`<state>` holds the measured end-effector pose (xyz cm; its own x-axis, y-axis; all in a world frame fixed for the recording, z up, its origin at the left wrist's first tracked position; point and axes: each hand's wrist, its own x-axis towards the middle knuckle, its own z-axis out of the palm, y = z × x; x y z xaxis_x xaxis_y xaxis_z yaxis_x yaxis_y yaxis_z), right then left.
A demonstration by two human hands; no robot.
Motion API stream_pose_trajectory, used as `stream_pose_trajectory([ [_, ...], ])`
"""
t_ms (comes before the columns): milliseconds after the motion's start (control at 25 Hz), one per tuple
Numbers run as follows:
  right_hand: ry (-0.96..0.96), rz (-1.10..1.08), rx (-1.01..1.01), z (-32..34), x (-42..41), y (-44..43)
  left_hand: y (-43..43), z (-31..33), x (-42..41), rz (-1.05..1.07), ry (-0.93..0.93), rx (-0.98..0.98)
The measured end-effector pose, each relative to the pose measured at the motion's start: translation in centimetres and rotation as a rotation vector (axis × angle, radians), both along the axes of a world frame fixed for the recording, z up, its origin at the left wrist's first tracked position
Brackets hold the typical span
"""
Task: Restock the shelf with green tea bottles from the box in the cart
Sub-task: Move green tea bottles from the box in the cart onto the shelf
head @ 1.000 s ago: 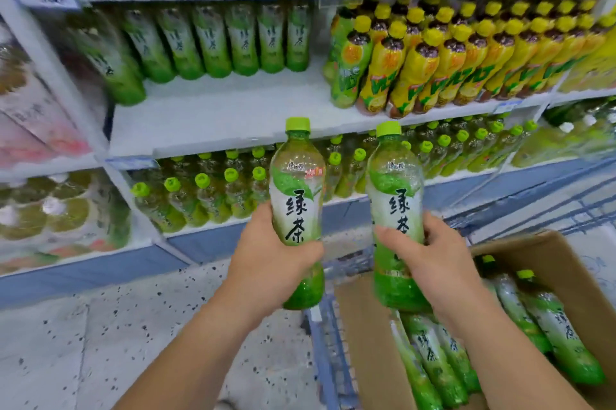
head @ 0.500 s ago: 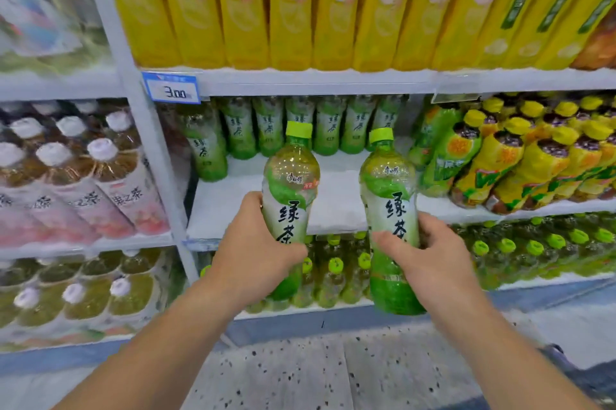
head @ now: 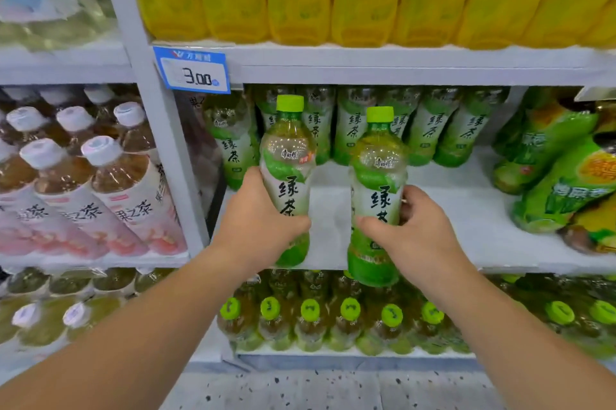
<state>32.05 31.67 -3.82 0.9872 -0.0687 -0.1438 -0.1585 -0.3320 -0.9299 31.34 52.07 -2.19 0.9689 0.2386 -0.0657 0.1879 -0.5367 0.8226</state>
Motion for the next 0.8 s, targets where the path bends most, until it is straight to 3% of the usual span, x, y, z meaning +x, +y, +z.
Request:
stream_pose_trajectory([
  [200,-0.077,-0.003,-0.004,-1.7,4.5,2.7,2.0,-2.8,3.6,0.034,-0.099,-0.012],
  [520,-0.140,0.019,-0.047,-3.9,6.6,3.5,2.8,-6.1,5.1,0.007,-0.224,-0.229],
  [800,-0.093,0.041,-0.206,-7.1,5.4,2.9,2.8,-10.8,3.3,0.170,-0.216,-0.109],
])
